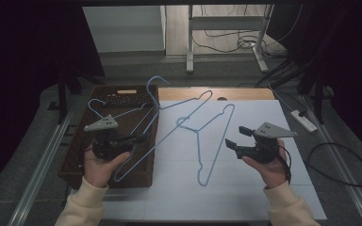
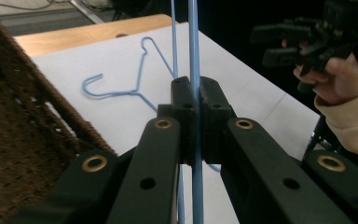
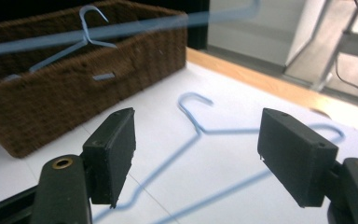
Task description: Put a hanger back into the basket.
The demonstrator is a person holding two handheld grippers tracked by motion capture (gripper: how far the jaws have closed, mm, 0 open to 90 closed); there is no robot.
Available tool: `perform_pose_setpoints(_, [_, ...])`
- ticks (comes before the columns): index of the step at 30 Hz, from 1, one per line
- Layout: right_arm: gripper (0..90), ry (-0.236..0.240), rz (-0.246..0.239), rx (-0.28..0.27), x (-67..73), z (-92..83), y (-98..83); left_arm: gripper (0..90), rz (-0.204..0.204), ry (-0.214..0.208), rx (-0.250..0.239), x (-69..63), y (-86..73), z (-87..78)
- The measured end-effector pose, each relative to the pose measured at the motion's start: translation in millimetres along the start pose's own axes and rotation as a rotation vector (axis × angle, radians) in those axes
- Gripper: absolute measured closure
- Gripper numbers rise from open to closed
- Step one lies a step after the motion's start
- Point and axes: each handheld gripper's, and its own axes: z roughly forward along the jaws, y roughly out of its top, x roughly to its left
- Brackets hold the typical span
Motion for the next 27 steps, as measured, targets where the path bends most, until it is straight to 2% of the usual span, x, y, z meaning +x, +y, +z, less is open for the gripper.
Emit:
perform_pose_setpoints(8, [27.5, -0.037, 0.030, 0.051, -14.9, -8.2, -28.7, 86.3, -0.031, 0.035, -0.035, 16.4, -1.0, -15.8])
perform_pose_setpoints(17, [26.8, -0.048, 0.053, 0.094, -24.8, -14.3, -56.8, 86.4, -0.049, 0.078, -0.065, 29.3, -0.3, -30.8])
perform_pose_setpoints(20, [26.7, -0.051, 0.055, 0.099, -26.2, -14.3, -59.9, 86.3, -0.046, 0.088, -0.070, 32.3, -0.2, -34.5])
perform_pose_setpoints(27, [27.2, -0.058, 0.048, 0.112, -29.5, -13.9, -67.0, 86.4, -0.065, 0.124, -0.071, 49.3, -1.6, -43.3])
